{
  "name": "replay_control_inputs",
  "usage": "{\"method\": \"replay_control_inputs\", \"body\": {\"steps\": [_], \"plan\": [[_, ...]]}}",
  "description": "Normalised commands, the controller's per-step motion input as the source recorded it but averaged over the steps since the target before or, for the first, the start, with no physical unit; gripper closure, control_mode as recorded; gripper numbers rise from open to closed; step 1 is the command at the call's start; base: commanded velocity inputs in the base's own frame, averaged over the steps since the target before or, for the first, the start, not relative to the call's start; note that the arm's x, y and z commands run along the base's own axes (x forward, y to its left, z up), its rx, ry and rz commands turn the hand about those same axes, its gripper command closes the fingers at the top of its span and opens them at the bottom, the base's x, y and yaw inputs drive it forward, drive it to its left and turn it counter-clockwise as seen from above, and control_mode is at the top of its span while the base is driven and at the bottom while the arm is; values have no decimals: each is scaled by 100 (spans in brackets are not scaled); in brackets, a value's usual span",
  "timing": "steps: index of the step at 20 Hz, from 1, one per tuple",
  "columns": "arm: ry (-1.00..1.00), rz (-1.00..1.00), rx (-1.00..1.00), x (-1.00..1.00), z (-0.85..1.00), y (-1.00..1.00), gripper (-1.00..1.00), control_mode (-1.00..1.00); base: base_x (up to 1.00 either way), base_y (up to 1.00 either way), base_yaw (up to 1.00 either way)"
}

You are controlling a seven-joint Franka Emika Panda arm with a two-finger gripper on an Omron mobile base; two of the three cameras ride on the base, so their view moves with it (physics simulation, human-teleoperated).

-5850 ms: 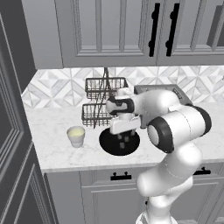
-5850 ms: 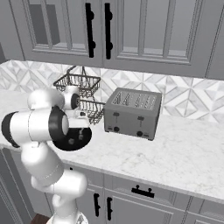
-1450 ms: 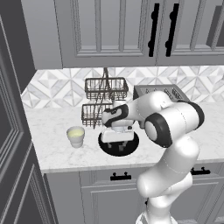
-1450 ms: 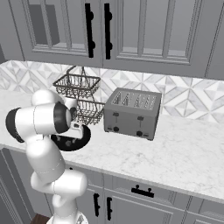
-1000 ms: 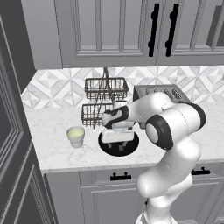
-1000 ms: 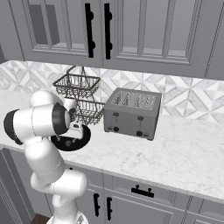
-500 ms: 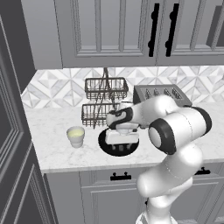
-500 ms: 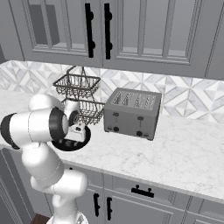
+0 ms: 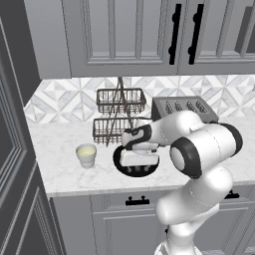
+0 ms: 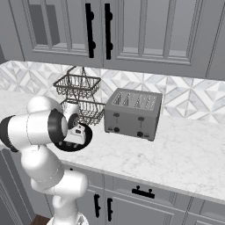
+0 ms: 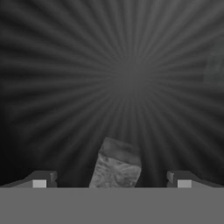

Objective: Grab a lemon wedge from the fridge and one ice cube from the ice bowl, and put them in the glass of lemonade.

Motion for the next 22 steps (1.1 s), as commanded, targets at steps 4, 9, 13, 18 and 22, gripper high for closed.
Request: {"method": "replay_control_inputs", "body": {"steps": [4, 9, 13, 18, 22], "plan": [[-1, 0, 0, 0, 0, 0, -100, -100, 0, 0, 0], [0, 0, 0, 0, -3, 0, -100, -100, 0, 0, 0], [0, 0, 0, 13, -1, 0, -100, -100, 0, 0, 0], [0, 0, 0, 4, -2, 0, -100, -100, 0, 0, 0], [0, 0, 0, 31, -15, 0, -100, -100, 0, 0, 0]]}}
